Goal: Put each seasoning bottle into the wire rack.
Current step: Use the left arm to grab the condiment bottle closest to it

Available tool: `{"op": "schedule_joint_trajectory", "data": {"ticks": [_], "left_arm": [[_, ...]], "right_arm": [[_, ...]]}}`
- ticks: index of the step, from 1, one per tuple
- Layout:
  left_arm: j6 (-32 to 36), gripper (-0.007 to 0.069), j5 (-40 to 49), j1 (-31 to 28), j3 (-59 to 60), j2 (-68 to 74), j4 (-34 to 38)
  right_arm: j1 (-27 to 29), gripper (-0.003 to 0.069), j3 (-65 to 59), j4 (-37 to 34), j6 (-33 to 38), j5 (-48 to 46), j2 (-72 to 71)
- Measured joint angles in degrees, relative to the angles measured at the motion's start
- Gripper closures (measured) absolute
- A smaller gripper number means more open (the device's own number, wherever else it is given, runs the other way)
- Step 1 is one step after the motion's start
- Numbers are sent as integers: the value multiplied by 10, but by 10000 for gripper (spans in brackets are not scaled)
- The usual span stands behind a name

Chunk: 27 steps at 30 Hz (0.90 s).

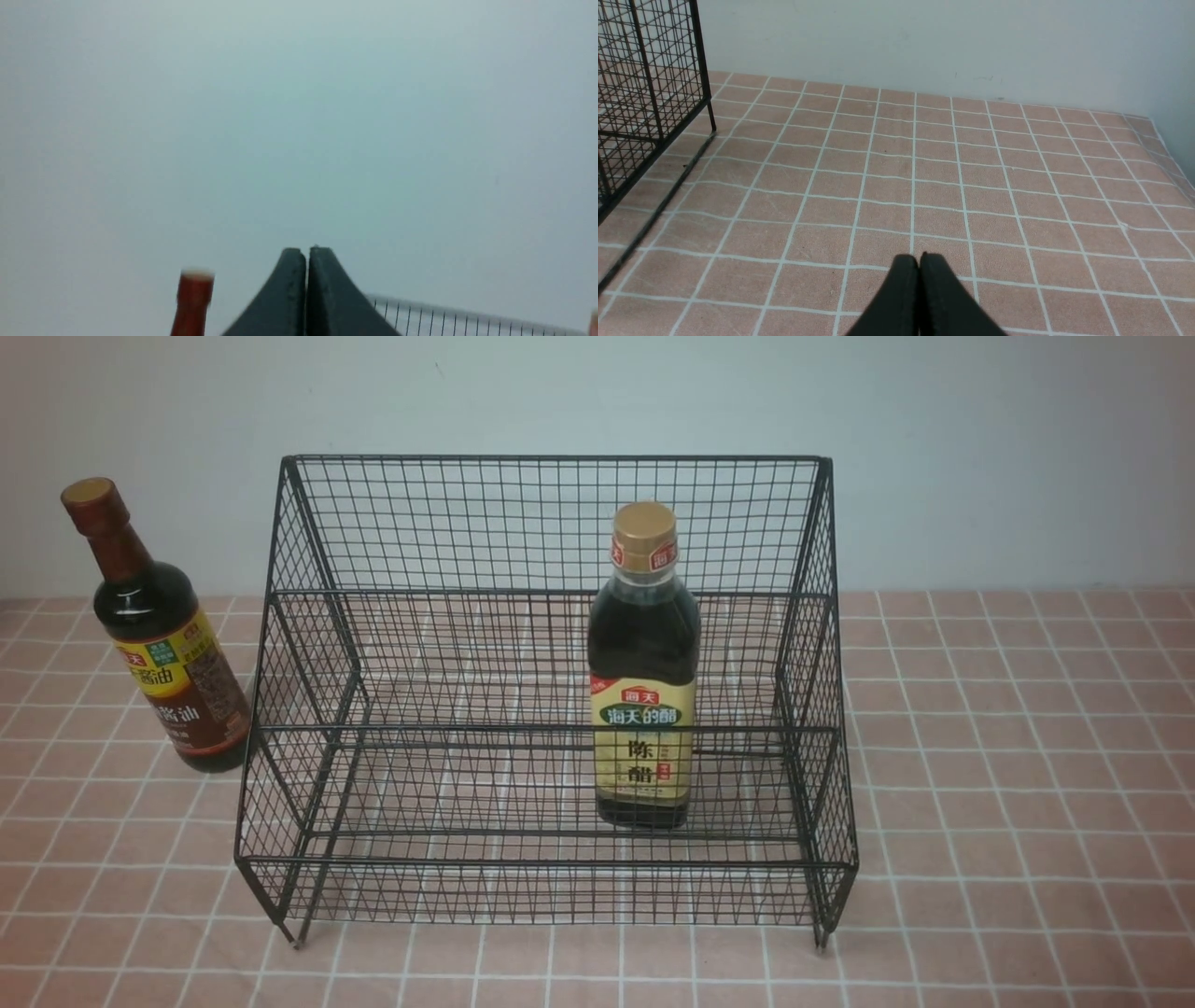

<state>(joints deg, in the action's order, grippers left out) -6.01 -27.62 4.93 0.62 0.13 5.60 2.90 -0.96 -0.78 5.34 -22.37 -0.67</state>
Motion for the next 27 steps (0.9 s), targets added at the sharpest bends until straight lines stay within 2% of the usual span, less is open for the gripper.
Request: {"op": "schedule_joint_trajectory", "data": {"ticks": [3, 7, 13, 16, 20, 24, 27], "left_arm": [[20, 631, -9, 0, -56, 48, -3], [60, 631, 33, 0, -161, 166, -4], [66, 631, 80, 0, -264, 351, -6], [83, 631, 69, 0, -290, 448, -4], [133, 631, 6, -19, -313, 548, 4], [132, 622, -16, -61, -340, 600, 44], [128, 617, -28, -95, -365, 631, 40]], "right_arm": [[0, 673, 0, 0, 0, 0, 0], [0, 673, 0, 0, 0, 0, 0], [0, 673, 0, 0, 0, 0, 0], [0, 673, 0, 0, 0, 0, 0], [0, 673, 0, 0, 0, 0, 0], [0, 673, 0, 0, 0, 0, 0], [0, 673, 0, 0, 0, 0, 0]]}}
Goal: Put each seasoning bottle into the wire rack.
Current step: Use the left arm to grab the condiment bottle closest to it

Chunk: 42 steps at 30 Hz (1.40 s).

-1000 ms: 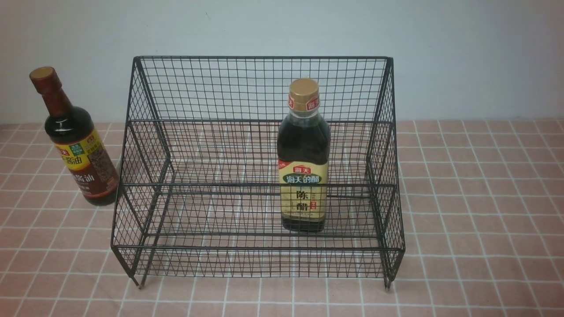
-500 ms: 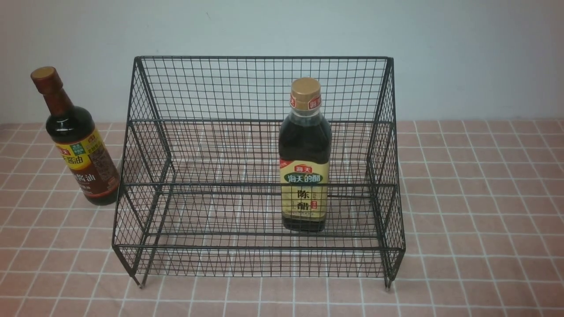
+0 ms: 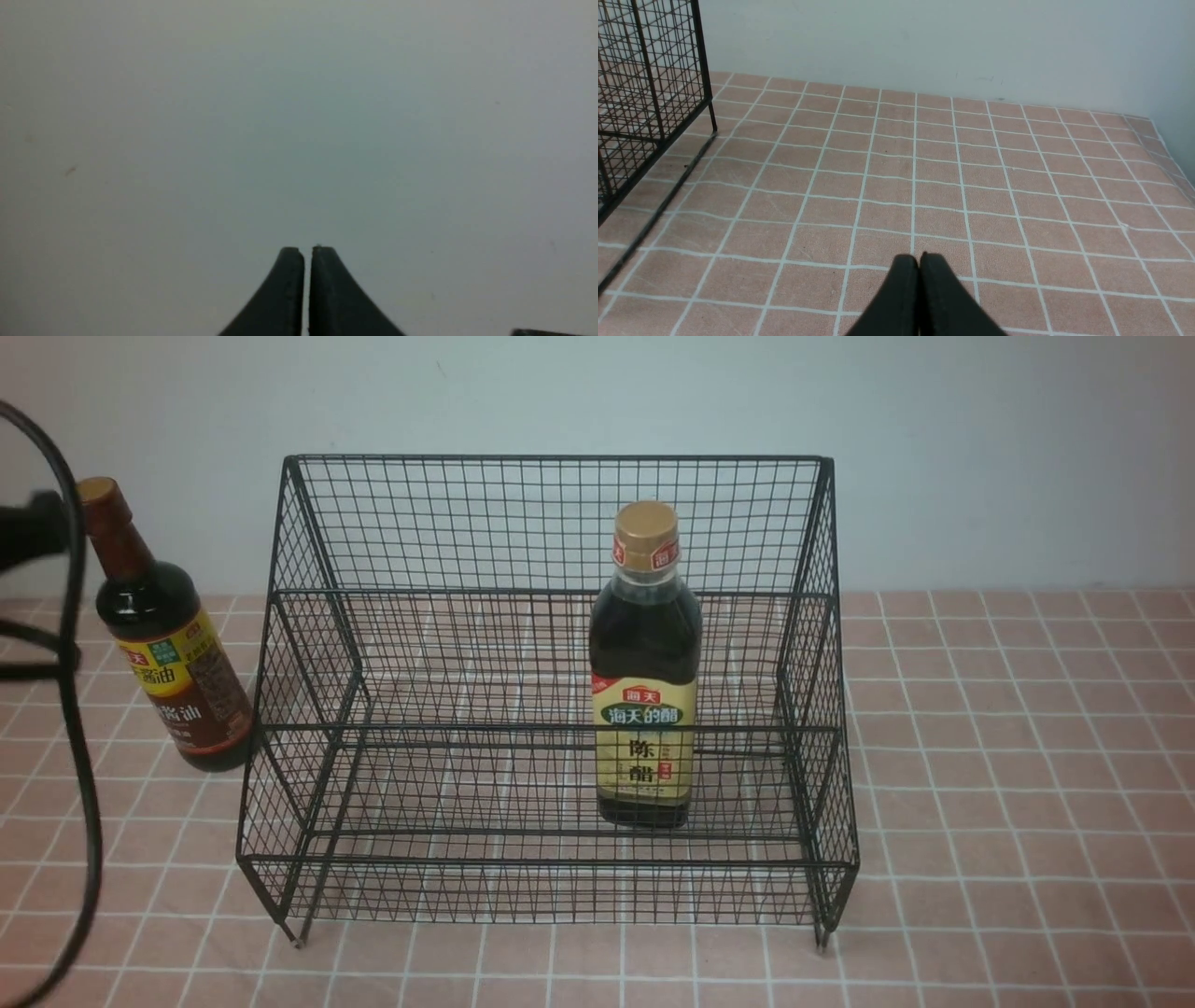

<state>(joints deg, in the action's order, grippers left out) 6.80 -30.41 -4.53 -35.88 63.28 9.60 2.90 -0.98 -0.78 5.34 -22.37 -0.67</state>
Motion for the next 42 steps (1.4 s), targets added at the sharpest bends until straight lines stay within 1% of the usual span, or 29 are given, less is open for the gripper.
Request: {"op": "schedule_joint_trajectory", "data": {"ticks": [7, 12, 15, 17, 18, 21, 25, 27, 28, 37, 42], "left_arm": [[-23, 607, -4, -7, -43, 67, -47], [-31, 552, -4, -6, -66, 104, -57], [-31, 463, -4, -6, -81, 127, -58], [-31, 390, -5, -6, -85, 138, -59], [-31, 374, -6, -6, -85, 140, -59], [-33, 230, -24, -6, -88, 160, -59], [-33, 88, -36, -6, -88, 188, -58], [-33, 65, -36, -6, -88, 196, -58], [-33, 40, -40, -6, -88, 211, -56], [-33, 33, -45, -6, -88, 264, -46], [-33, 46, -71, -6, -88, 288, -42]], "right_arm": [[0, 673, 0, 1, 0, 0, 0], [0, 673, 0, 1, 0, 0, 0], [0, 673, 0, 1, 0, 0, 0], [0, 673, 0, 1, 0, 0, 0], [0, 673, 0, 1, 0, 0, 0], [0, 673, 0, 1, 0, 0, 0], [0, 673, 0, 1, 0, 0, 0], [0, 673, 0, 1, 0, 0, 0], [0, 673, 0, 1, 0, 0, 0], [0, 673, 0, 1, 0, 0, 0], [0, 673, 0, 1, 0, 0, 0]]}}
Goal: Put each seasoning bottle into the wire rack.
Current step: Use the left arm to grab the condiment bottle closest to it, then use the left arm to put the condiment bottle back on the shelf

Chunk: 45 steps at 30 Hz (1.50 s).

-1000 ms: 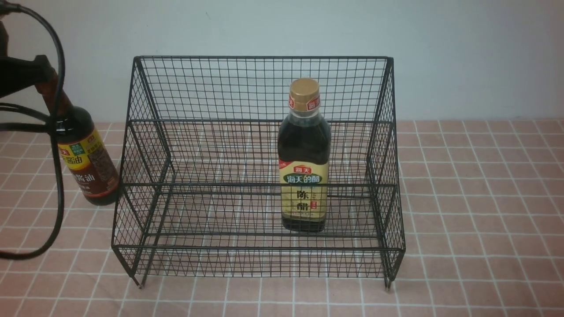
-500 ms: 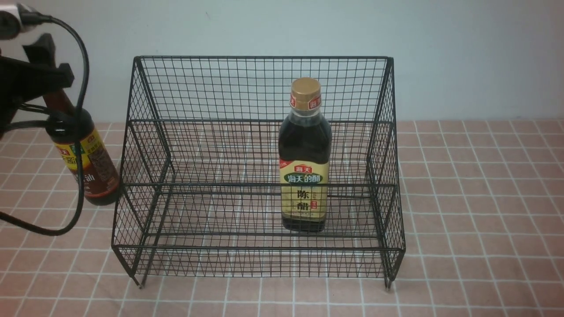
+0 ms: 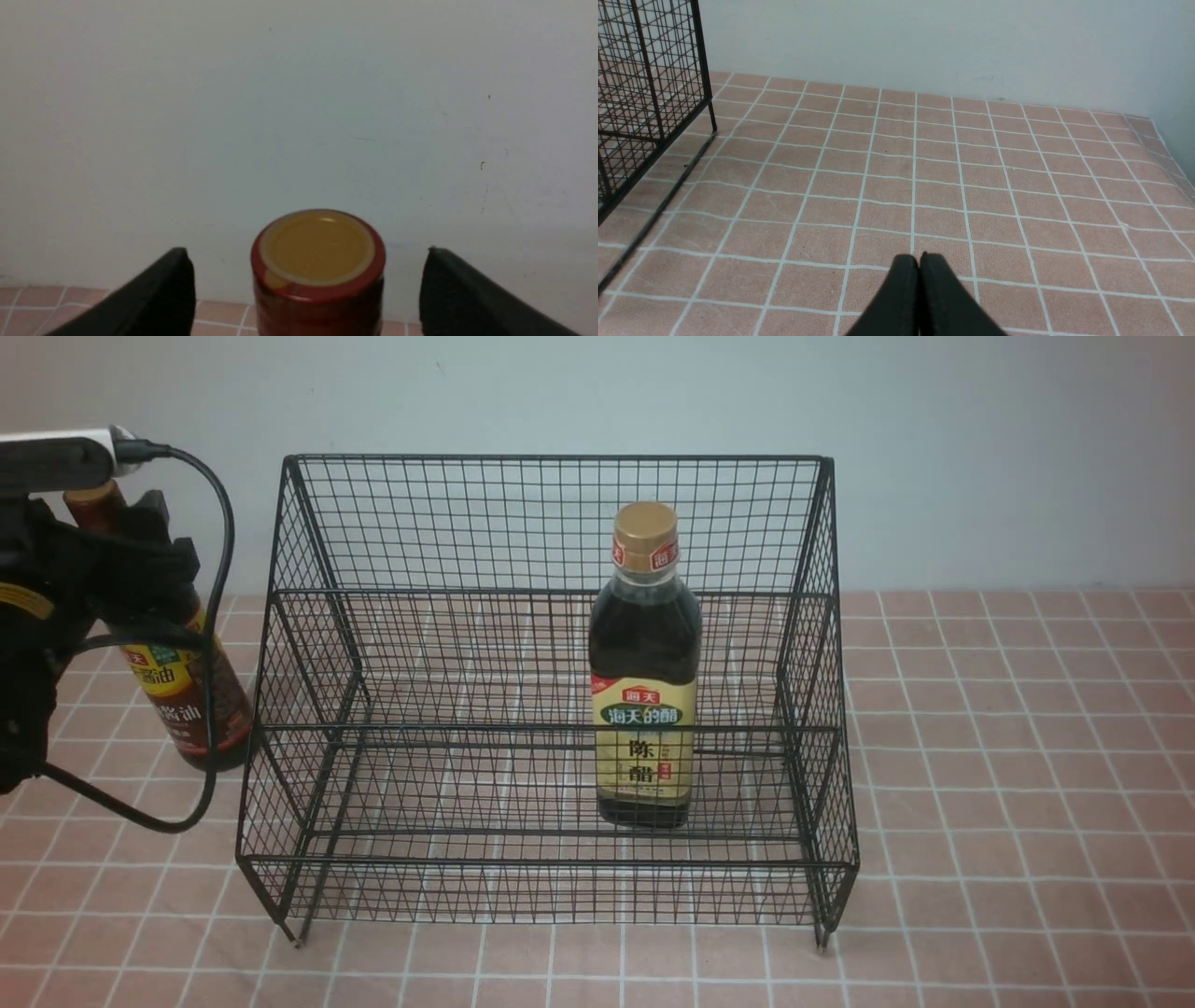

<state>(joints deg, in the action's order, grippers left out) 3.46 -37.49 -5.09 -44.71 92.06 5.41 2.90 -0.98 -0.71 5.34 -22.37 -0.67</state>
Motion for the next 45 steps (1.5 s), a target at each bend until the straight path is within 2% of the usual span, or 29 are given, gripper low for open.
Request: {"op": "schedule_joint_trajectory", "data": {"ticks": [4, 7, 9, 17, 24, 31, 39, 42, 45], "left_arm": [[0, 113, -8, 0, 0, 16, 0], [-3, 243, -18, 0, 0, 24, 0], [-18, 362, -33, 0, 0, 27, -1], [-29, 356, -11, 1, 2, 6, -11], [-29, 356, 76, 1, -25, -84, -17], [-28, 356, 183, 13, -137, -156, -28], [-12, 356, 296, 97, -242, -156, -33], [20, 356, 302, 135, -270, -156, -34], [81, 356, 300, 181, -290, -156, -28]], "right_arm": [[0, 673, 0, 0, 0, 0, 0], [0, 673, 0, 0, 0, 0, 0], [0, 673, 0, 0, 0, 0, 0], [0, 673, 0, 0, 0, 0, 0], [0, 673, 0, 0, 0, 0, 0], [0, 673, 0, 0, 0, 0, 0], [0, 673, 0, 0, 0, 0, 0], [0, 673, 0, 0, 0, 0, 0], [0, 673, 0, 0, 0, 0, 0]]}}
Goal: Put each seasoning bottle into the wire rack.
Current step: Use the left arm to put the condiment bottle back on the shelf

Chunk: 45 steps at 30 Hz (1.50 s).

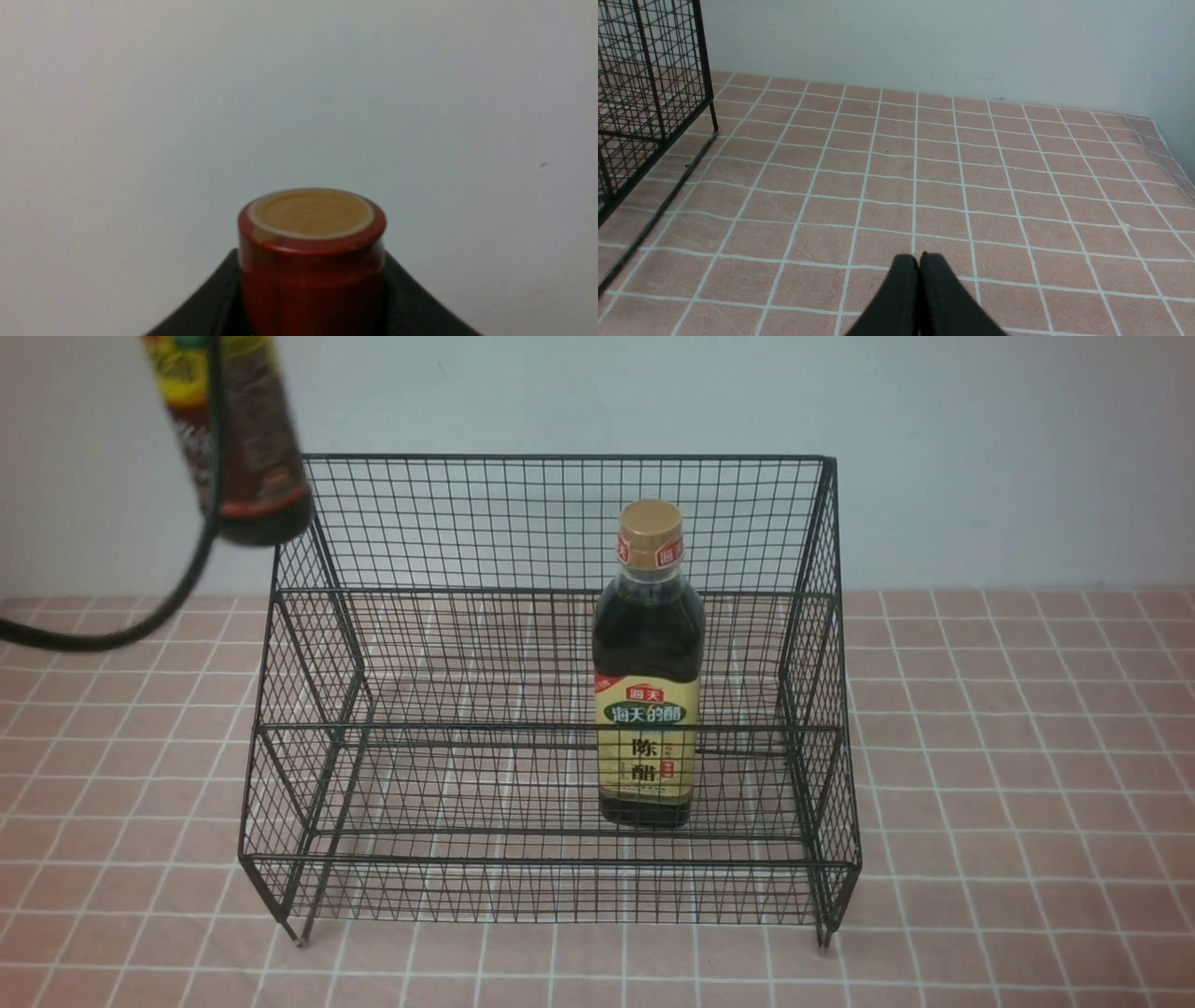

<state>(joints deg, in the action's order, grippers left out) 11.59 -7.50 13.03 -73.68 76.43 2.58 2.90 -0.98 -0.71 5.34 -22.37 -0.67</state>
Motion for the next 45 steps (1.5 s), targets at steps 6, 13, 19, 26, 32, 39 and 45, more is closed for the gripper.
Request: {"op": "schedule_joint_trajectory", "data": {"ticks": [6, 13, 19, 26, 32, 39, 45], "left_arm": [[31, 356, -1, 45, -3, 3, 25], [32, 356, -9, 60, -4, 41, 79], [40, 356, -24, 60, -5, 78, 116], [40, 356, -3, 60, -5, 110, 123], [40, 356, 70, 60, -3, 134, 122], [40, 356, 122, 60, -3, 167, 122], [40, 356, 135, 60, -6, 185, 122]], "right_arm": [[0, 673, 0, 0, 0, 0, 0], [0, 673, 0, 0, 0, 0, 0], [0, 673, 0, 0, 0, 0, 0], [0, 673, 0, 0, 0, 0, 0], [0, 673, 0, 0, 0, 0, 0], [0, 673, 0, 0, 0, 0, 0], [0, 673, 0, 0, 0, 0, 0]]}}
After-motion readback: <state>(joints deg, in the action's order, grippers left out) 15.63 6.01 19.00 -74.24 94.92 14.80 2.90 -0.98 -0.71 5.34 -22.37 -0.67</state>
